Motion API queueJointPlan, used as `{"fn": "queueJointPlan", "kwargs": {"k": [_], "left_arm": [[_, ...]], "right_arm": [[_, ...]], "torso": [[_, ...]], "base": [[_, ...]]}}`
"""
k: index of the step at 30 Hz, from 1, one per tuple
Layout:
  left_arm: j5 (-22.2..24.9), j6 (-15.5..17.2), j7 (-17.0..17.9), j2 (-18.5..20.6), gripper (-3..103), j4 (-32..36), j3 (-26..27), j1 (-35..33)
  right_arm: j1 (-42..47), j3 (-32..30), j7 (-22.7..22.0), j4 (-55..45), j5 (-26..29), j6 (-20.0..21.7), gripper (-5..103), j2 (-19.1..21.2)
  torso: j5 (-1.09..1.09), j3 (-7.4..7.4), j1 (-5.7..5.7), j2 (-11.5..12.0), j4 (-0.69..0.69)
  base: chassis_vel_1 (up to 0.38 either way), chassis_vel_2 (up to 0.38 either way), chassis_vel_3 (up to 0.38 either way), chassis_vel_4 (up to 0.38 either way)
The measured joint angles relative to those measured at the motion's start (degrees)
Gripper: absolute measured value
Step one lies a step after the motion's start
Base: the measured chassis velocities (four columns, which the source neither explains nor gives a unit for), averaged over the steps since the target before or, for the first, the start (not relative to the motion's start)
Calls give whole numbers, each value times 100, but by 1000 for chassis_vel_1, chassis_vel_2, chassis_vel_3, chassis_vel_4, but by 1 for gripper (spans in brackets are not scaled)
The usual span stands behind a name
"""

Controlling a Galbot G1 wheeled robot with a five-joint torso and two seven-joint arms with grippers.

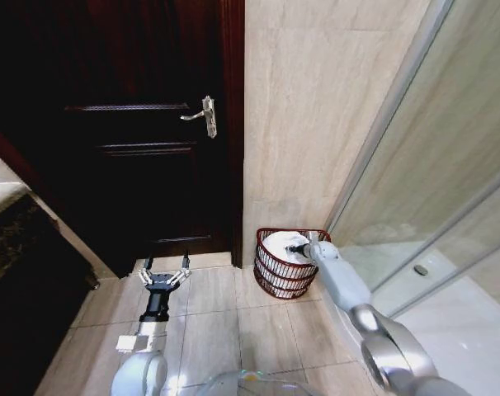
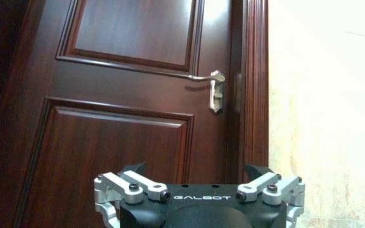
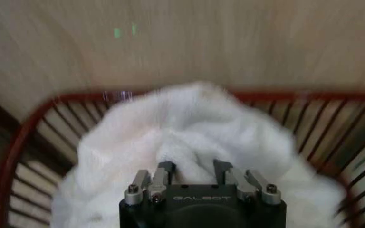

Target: Discard the used towel into the hamper.

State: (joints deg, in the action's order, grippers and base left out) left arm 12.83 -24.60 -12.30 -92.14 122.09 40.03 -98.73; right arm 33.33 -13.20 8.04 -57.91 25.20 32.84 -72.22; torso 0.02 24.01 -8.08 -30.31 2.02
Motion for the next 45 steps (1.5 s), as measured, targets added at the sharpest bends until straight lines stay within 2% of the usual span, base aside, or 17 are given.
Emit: {"fn": "queueJointPlan", "kwargs": {"k": [2,4,5,7,11,12,13,14,15,18,19,22,27,29,31,36,45], "left_arm": [[-15,0,1,-1,100,-15,-6,23],[-16,-1,1,0,100,-20,-12,29],[-17,-5,1,1,100,-32,-26,45],[-18,-10,1,-1,100,-39,-34,59],[-8,-29,-5,0,100,-41,-53,85],[-8,-29,-5,0,100,-41,-53,85],[0,-33,-7,0,100,-37,-53,85],[33,-36,-8,-1,100,-21,-45,83],[33,-36,-8,-1,100,-21,-45,83],[89,-32,35,1,100,-30,-29,118],[89,-32,35,1,100,-30,-29,118],[89,-15,50,-1,100,-148,-51,166],[82,32,50,-1,100,-286,-64,237],[33,84,53,0,100,-357,-65,288],[12,141,53,0,100,-376,-64,319],[5,241,57,0,100,-409,-63,409],[0,279,39,0,100,-428,-91,451]], "right_arm": [[417,-77,-422,-952,206,-115,56,207],[535,-97,-533,-1186,271,-134,56,260],[711,-133,-669,-1524,365,-158,67,336],[849,-161,-774,-1771,420,-171,67,390],[1364,-269,-1203,-2591,501,-380,88,538],[1364,-269,-1203,-2591,501,-380,88,538],[1487,-318,-1270,-2753,500,-477,88,546],[1758,-412,-1395,-3042,486,-758,97,546],[1758,-412,-1395,-3042,486,-758,97,546],[2447,-741,-1522,-3624,136,-1810,100,418],[2447,-741,-1522,-3624,136,-1810,100,418],[3092,-1067,-1647,-4134,-182,-2319,100,171],[3836,-1378,-1720,-4746,-469,-2557,100,-142],[4292,-1621,-1625,-5101,-873,-2703,100,-349],[4497,-1728,-1582,-5279,-1002,-2780,100,-420],[4773,-1865,-1580,-5503,-1200,-2972,100,-455],[4938,-1902,-1566,-5649,-1216,-2919,100,-446]], "torso": [[-3,-2,0,-1,2],[-2,-2,1,0,2],[-1,-2,0,0,2],[-2,-2,1,0,2],[-2,-2,0,0,4],[-2,-2,0,0,4],[-2,-2,0,0,5],[-2,-3,1,-1,5],[-2,-3,1,-1,5],[-2,-3,1,-1,3],[-2,-3,1,-1,3],[-3,-3,1,-1,3],[-2,-4,1,-1,3],[-2,-3,1,-2,1],[-3,-3,2,-2,1],[-3,-3,2,-2,3],[-2,-2,2,-2,3]], "base": [[0,0,0,0],[0,0,0,0],[0,0,0,0],[0,0,0,0],[0,0,0,0],[0,0,0,0],[0,0,0,0],[0,0,0,0],[0,0,0,0],[0,0,0,0],[0,0,0,0],[0,0,0,0],[0,0,0,0],[0,0,0,0],[0,0,0,0],[0,0,0,0],[-11,13,12,-13]]}}
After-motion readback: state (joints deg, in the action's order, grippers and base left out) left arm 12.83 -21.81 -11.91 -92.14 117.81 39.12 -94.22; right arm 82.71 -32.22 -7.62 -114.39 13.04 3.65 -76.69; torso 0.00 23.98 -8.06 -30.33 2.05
